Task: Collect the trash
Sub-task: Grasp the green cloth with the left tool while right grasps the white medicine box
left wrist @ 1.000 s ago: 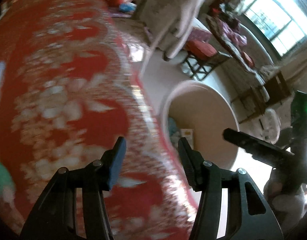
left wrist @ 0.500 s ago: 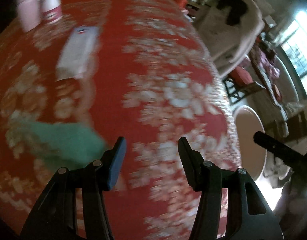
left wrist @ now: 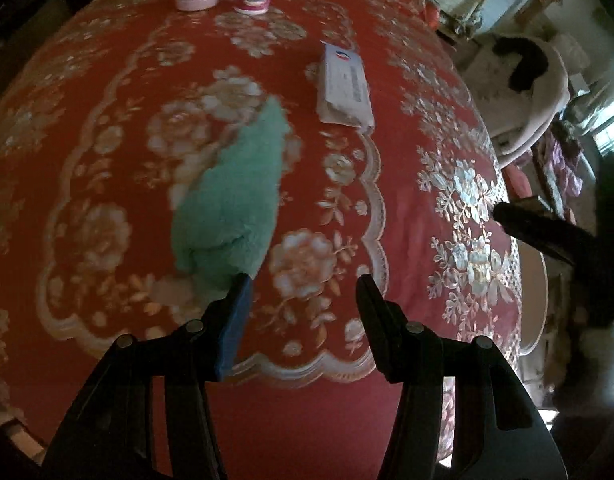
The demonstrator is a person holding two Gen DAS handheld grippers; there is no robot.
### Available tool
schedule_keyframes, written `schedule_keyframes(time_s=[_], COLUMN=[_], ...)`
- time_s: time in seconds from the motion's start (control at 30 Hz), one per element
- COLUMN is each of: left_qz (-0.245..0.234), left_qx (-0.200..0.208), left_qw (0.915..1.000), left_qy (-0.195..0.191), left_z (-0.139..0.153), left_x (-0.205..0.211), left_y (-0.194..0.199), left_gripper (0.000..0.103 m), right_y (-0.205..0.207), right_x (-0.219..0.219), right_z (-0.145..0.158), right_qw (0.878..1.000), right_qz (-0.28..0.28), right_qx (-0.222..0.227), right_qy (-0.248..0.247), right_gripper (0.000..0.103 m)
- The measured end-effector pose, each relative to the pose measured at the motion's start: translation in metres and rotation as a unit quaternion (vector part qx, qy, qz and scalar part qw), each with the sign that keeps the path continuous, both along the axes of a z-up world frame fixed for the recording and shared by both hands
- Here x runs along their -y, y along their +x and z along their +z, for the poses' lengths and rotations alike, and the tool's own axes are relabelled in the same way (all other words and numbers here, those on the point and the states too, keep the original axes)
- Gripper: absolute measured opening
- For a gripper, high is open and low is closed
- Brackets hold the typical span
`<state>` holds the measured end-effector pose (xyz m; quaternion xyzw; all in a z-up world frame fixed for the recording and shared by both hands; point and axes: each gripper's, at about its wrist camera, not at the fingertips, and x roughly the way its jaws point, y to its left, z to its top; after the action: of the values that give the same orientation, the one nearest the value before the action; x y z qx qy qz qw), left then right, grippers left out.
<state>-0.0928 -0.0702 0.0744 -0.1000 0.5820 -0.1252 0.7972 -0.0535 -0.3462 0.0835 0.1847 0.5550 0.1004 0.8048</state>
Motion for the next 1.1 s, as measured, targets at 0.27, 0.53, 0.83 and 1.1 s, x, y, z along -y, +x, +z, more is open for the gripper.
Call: schedule_keyframes(time_s=[0.27,0.53,0.83,1.1], left_qz=[-0.002,0.011,0.003,-0.01], left_qx=[0.031,0.05,0.049,0.038], left_qw=[0.9992,0.9986,0.9988,0.9984], left_qy=[-0.024,-0.017,-0.001,0.042], left_z=[0.023,0.028,0.013,-0.011], left_x=[-0.022,-0.032,-0.023,-0.01], left_y=[-0.013,-0.008,0.016,0.039], left_gripper=[0.052,0.053,0.054,0.054], right_y=[0.071,0.136,0.125,0.063], right_x=[-0.076,-0.135,-0.127,-0.068], right_z=[-0.005,-0.016,-0.026,-0.026], right_qw=[0.999,0.996,0.991,0.996], right_qz=[0.04,0.072,0.102,0.066], right_qx=[0.004,0.001,0.006,-0.012], right_qy=[-0.004,-0.046,-0.089,-0.059], right_gripper=[0.07,0.071,0.048,0.048])
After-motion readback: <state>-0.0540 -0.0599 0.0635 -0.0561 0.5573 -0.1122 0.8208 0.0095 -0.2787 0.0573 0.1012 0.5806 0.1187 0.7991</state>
